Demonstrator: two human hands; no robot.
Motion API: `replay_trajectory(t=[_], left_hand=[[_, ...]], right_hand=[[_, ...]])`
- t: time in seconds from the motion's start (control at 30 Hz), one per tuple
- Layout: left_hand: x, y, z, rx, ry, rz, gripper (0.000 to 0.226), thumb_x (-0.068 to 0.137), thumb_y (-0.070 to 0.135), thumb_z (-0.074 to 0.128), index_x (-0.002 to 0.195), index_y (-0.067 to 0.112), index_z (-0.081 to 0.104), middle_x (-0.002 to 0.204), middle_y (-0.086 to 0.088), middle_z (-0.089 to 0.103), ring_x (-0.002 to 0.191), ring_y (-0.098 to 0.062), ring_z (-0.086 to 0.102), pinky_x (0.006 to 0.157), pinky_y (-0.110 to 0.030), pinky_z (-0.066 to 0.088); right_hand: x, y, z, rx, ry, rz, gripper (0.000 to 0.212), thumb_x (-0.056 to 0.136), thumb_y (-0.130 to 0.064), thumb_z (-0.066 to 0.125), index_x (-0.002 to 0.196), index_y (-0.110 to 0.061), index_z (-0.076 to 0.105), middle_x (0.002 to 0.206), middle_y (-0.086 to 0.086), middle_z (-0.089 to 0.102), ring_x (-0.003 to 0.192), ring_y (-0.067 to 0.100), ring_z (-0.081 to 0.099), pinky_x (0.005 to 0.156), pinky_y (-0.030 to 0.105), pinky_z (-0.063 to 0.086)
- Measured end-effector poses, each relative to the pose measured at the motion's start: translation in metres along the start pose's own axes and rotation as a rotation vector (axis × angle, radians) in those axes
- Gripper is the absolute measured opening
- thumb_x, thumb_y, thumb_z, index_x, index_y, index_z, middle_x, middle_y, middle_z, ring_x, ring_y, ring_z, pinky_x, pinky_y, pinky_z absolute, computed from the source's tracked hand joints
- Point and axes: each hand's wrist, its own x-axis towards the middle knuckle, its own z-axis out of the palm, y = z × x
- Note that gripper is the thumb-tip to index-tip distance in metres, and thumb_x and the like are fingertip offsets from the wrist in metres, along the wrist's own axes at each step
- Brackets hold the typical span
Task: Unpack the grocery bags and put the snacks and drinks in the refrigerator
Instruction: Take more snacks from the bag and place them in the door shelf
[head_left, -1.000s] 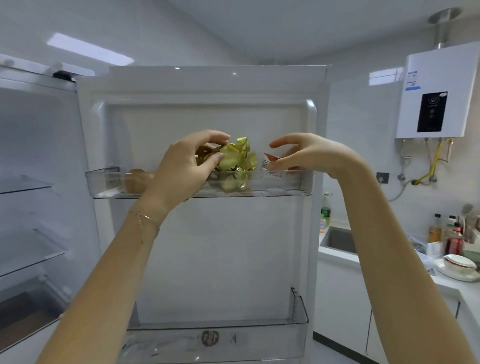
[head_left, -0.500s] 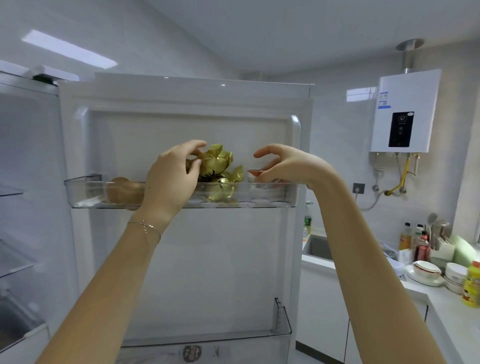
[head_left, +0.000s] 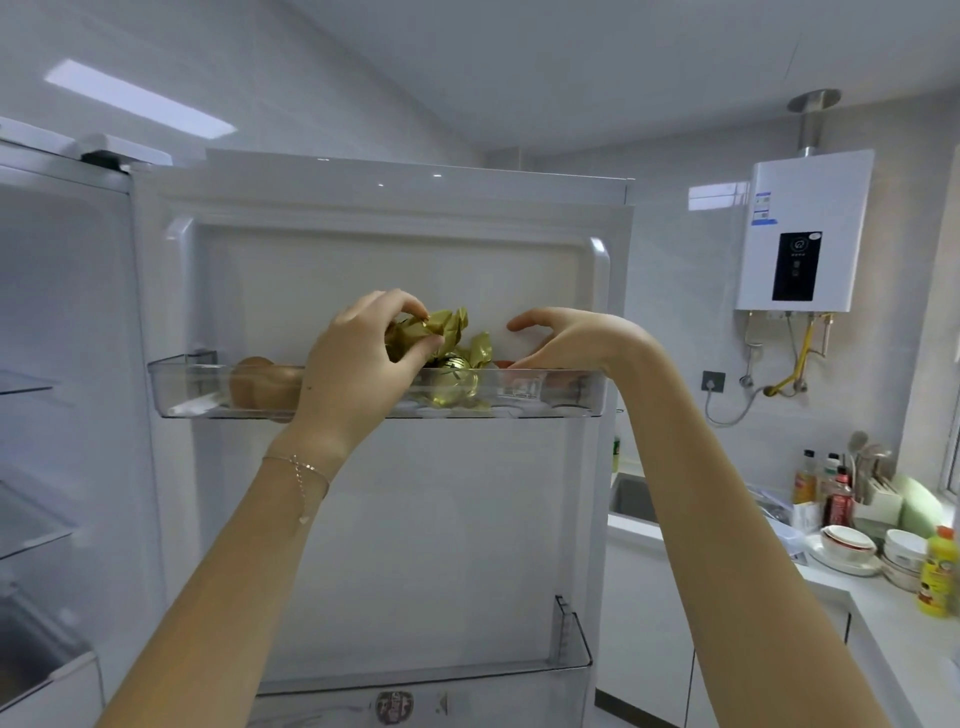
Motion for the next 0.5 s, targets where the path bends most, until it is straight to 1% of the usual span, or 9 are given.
replay_trajectory(t=[0.07, 0.13, 0.2, 0.23, 0.3, 0.37, 0.5], left_hand=[[-0.002, 0.0, 0.0, 0.005, -0.004, 0.001, 0.02, 0.088, 0.034, 0.067, 0.104, 0.024, 0.06, 0.099, 0.01, 0.062, 0.099, -0.017, 0.057, 0.076, -0.033, 0.046], [-0.002, 0.0, -0.001, 0.003, -0.005, 0.02, 0.024, 0.088, 0.035, 0.067, 0.108, 0.024, 0.06, 0.102, 0.01, 0.062, 0.1, -0.017, 0.057, 0.079, -0.033, 0.046], [-0.003, 0.0, -0.001, 0.004, 0.005, 0.047, 0.024, 0.088, 0.038, 0.067, 0.105, 0.023, 0.062, 0.101, 0.009, 0.062, 0.096, -0.017, 0.054, 0.08, -0.032, 0.044], [-0.004, 0.0, -0.001, 0.009, 0.013, 0.058, 0.023, 0.087, 0.039, 0.067, 0.103, 0.022, 0.063, 0.1, 0.009, 0.062, 0.094, -0.017, 0.052, 0.079, -0.03, 0.042], [-0.004, 0.0, -0.001, 0.025, 0.023, 0.07, 0.022, 0.087, 0.039, 0.068, 0.099, 0.021, 0.064, 0.097, 0.008, 0.063, 0.092, -0.017, 0.051, 0.079, -0.03, 0.041], [-0.005, 0.001, -0.001, 0.035, 0.016, 0.065, 0.022, 0.086, 0.039, 0.068, 0.098, 0.02, 0.065, 0.094, 0.007, 0.064, 0.092, -0.017, 0.052, 0.079, -0.032, 0.042], [-0.005, 0.002, -0.007, 0.062, 0.007, 0.039, 0.024, 0.084, 0.043, 0.069, 0.097, 0.022, 0.068, 0.092, 0.005, 0.065, 0.092, -0.019, 0.053, 0.079, -0.037, 0.044]], right_hand=[[-0.002, -0.001, 0.0, -0.003, 0.001, -0.016, 0.075, 0.072, -0.057, 0.076, 0.137, -0.039, 0.044, 0.131, -0.009, 0.054, 0.121, 0.016, 0.052, 0.107, 0.034, 0.041], [-0.005, -0.001, -0.002, -0.005, -0.004, -0.03, 0.078, 0.07, -0.064, 0.072, 0.139, -0.039, 0.043, 0.13, -0.011, 0.052, 0.121, 0.015, 0.051, 0.108, 0.034, 0.04], [-0.008, 0.0, -0.002, 0.009, -0.025, -0.053, 0.08, 0.067, -0.072, 0.068, 0.137, -0.041, 0.043, 0.129, -0.013, 0.053, 0.12, 0.014, 0.052, 0.108, 0.035, 0.039], [-0.008, 0.001, -0.002, 0.019, -0.03, -0.06, 0.078, 0.068, -0.072, 0.067, 0.136, -0.042, 0.044, 0.13, -0.013, 0.054, 0.12, 0.013, 0.053, 0.108, 0.034, 0.039], [-0.01, 0.002, 0.0, 0.039, -0.013, -0.065, 0.068, 0.074, -0.064, 0.069, 0.134, -0.039, 0.048, 0.13, -0.011, 0.056, 0.118, 0.013, 0.054, 0.107, 0.033, 0.04], [-0.013, 0.002, 0.004, 0.086, 0.034, -0.075, 0.061, 0.079, -0.052, 0.071, 0.133, -0.034, 0.051, 0.124, -0.009, 0.058, 0.112, 0.013, 0.056, 0.101, 0.031, 0.043], [-0.022, 0.003, 0.016, 0.219, 0.227, -0.147, 0.054, 0.082, -0.046, 0.07, 0.131, -0.03, 0.053, 0.104, -0.009, 0.066, 0.094, 0.007, 0.062, 0.085, 0.026, 0.05]])
